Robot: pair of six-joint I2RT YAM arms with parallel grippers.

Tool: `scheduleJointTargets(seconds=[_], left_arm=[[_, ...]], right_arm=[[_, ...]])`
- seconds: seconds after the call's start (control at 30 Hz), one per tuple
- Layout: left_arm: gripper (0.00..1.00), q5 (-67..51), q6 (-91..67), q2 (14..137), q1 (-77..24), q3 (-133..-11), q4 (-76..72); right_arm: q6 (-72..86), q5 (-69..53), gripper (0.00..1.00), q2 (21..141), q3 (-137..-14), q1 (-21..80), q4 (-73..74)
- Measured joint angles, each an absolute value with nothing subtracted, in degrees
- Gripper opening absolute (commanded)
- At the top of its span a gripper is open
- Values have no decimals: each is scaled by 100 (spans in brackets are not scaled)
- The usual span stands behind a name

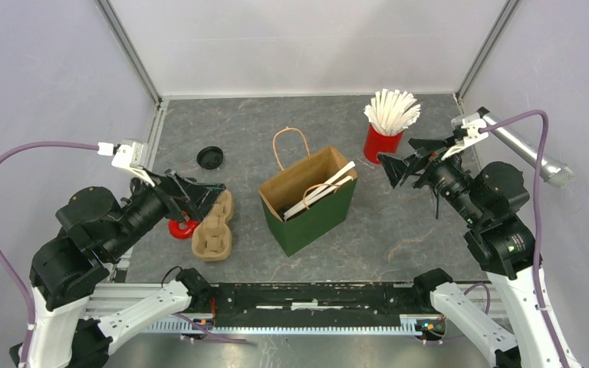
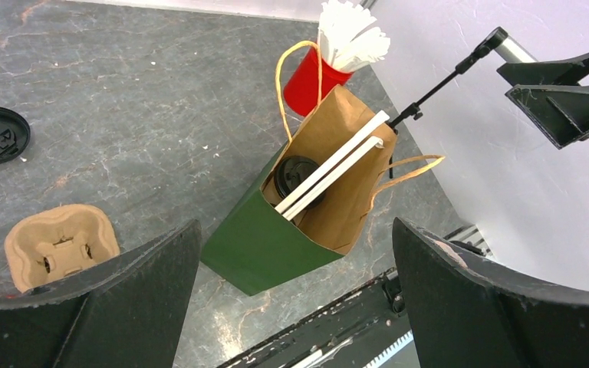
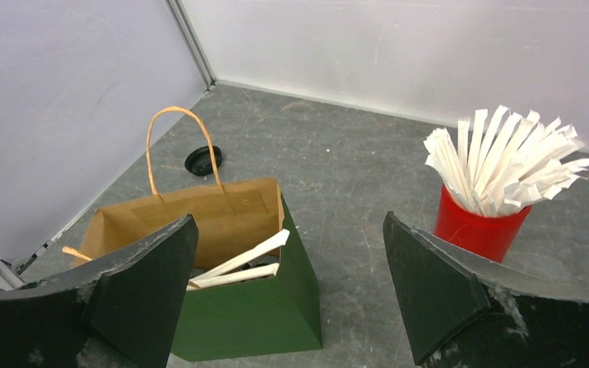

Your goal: Pack the takeout coffee

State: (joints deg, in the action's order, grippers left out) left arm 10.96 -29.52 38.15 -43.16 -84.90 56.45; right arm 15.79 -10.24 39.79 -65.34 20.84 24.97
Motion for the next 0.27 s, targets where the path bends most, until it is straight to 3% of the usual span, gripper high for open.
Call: scheduleJointTargets(seconds=[0.27], left_arm=[[100, 1197, -2952, 3785, -4316, -8436, 5636]], right_arm=[[1577, -1041, 98, 4036, -6536, 2084, 2353]])
